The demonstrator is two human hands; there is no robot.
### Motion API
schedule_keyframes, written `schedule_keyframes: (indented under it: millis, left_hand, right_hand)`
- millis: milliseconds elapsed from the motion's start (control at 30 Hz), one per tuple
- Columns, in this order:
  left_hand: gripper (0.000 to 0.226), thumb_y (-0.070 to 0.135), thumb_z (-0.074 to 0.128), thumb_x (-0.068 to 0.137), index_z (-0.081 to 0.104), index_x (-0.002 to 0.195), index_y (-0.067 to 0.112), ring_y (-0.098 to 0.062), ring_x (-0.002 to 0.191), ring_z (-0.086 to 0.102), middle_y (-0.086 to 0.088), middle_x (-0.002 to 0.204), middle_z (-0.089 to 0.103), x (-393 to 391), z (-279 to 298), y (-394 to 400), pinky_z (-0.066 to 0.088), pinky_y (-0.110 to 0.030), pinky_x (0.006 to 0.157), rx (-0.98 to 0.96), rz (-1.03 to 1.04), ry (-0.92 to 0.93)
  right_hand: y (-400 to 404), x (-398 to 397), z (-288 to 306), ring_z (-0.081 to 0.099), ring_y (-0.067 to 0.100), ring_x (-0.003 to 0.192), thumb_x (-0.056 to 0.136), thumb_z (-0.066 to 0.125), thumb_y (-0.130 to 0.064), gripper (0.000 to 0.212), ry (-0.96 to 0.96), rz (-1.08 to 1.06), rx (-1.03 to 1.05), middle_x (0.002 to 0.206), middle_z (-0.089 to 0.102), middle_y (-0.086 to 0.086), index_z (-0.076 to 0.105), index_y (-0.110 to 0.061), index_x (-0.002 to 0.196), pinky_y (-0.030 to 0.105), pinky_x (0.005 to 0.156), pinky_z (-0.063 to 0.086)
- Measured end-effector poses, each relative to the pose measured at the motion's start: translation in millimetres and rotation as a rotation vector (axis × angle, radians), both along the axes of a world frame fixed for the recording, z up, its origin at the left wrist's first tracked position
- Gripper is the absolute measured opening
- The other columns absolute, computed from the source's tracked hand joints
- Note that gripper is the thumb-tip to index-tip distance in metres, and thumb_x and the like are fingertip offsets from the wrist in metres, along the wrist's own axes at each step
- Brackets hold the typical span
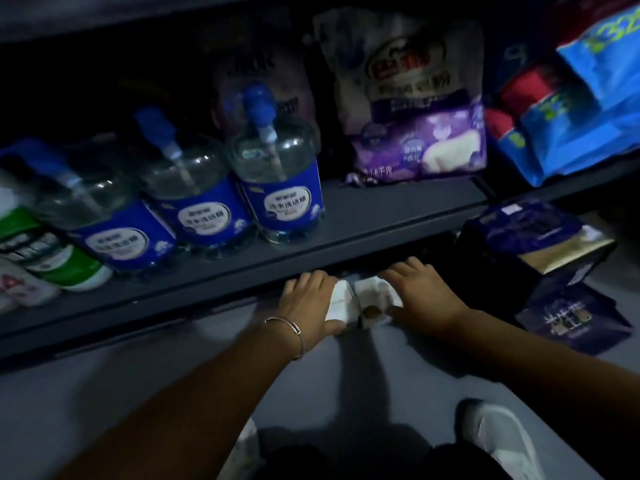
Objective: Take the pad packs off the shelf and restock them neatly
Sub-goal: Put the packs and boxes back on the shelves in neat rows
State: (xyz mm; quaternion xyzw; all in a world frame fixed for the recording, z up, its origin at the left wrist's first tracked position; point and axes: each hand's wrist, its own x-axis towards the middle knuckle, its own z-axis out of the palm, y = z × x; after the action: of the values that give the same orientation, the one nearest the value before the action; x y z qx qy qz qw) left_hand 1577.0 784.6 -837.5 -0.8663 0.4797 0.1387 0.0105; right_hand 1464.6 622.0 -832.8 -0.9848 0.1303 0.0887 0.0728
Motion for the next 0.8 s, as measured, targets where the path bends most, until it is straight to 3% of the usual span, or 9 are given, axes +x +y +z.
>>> schedule_keyframes:
  millis: [133,233,300,367,433,500,600,667,800]
  left_hand:
    - [0.093,0.052,0.068,0.075,0.018,0.146,0.018,-0.020,0.132,0.028,0.000,0.146,0.027,13,-37,-8,0.024,-0.034,0.106,0.092,0.051,0.063]
    - [0.108,0.053,0.072,0.071,0.006,0.149,0.014,-0.022,0.137,0.023,-0.003,0.153,0.018,22,-56,-16,0.022,-0.038,0.110,0.199,0.059,0.045]
    - [0.114,0.053,0.073,0.070,0.002,0.149,0.013,-0.024,0.136,0.025,-0.004,0.152,0.020,27,-65,-21,0.024,-0.041,0.110,0.253,0.062,0.046]
    - [0.115,0.051,0.074,0.070,0.000,0.149,0.013,-0.025,0.133,0.029,-0.005,0.148,0.026,30,-74,-25,0.028,-0.042,0.107,0.299,0.066,0.063]
    - [0.112,0.048,0.074,0.071,0.002,0.149,0.013,-0.026,0.130,0.034,-0.006,0.145,0.030,32,-79,-29,0.031,-0.043,0.105,0.318,0.069,0.069]
    - [0.102,0.045,0.074,0.072,0.011,0.146,0.014,-0.026,0.127,0.037,-0.006,0.140,0.035,35,-80,-31,0.033,-0.042,0.103,0.321,0.072,0.089]
    - [0.090,0.040,0.076,0.067,0.027,0.139,0.016,-0.024,0.121,0.044,-0.004,0.132,0.044,44,-71,-32,0.037,-0.038,0.102,0.326,0.090,0.208]
    - [0.086,0.036,0.079,0.063,0.034,0.134,0.016,-0.022,0.112,0.052,-0.003,0.125,0.051,52,-56,-29,0.045,-0.037,0.097,0.338,0.107,0.331]
    - [0.071,0.021,0.080,0.065,0.043,0.125,0.021,-0.016,0.100,0.061,0.001,0.112,0.061,62,-5,-15,0.055,-0.035,0.086,0.353,0.173,0.577]
  right_hand:
    - [-13,16,-45,0.021,0.025,0.137,0.080,0.062,-0.052,0.083,0.156,-0.028,0.046,0.153,0.024,0.000,0.025,-0.020,0.146,0.037,0.110,0.027]
    - [-23,30,-72,0.005,0.032,0.143,0.073,0.073,-0.045,0.102,0.287,-0.022,0.038,0.157,0.008,0.000,0.010,-0.022,0.150,0.049,0.114,0.021]
    - [-27,39,-89,0.004,0.034,0.143,0.076,0.072,-0.041,0.102,0.349,-0.034,-0.013,0.156,0.007,0.000,0.005,-0.024,0.150,0.053,0.114,0.021]
    - [-27,45,-102,0.018,0.035,0.138,0.082,0.064,-0.041,0.088,0.345,-0.006,-0.058,0.151,0.021,0.005,0.010,-0.022,0.149,0.050,0.113,0.023]
    - [-28,50,-105,0.034,0.032,0.123,0.082,0.061,-0.034,0.071,0.312,0.013,-0.071,0.136,0.038,0.006,0.025,-0.020,0.141,0.046,0.106,0.032]
    - [-28,52,-99,0.038,0.030,0.119,0.084,0.059,-0.024,0.058,0.339,0.052,-0.086,0.130,0.042,0.007,0.033,-0.015,0.135,0.043,0.105,0.032]
    - [-27,53,-84,0.037,0.027,0.125,0.082,0.065,-0.025,0.068,0.387,0.082,-0.052,0.136,0.042,0.008,0.031,-0.009,0.139,0.038,0.111,0.025]
    - [-24,52,-68,0.032,0.027,0.129,0.075,0.073,-0.028,0.081,0.397,-0.036,0.114,0.138,0.042,0.005,0.028,-0.013,0.141,0.038,0.110,0.030]
    - [-17,48,-15,0.036,0.024,0.123,0.075,0.072,-0.030,0.074,0.375,-0.113,0.306,0.131,0.047,0.003,0.034,-0.020,0.138,0.041,0.103,0.039]
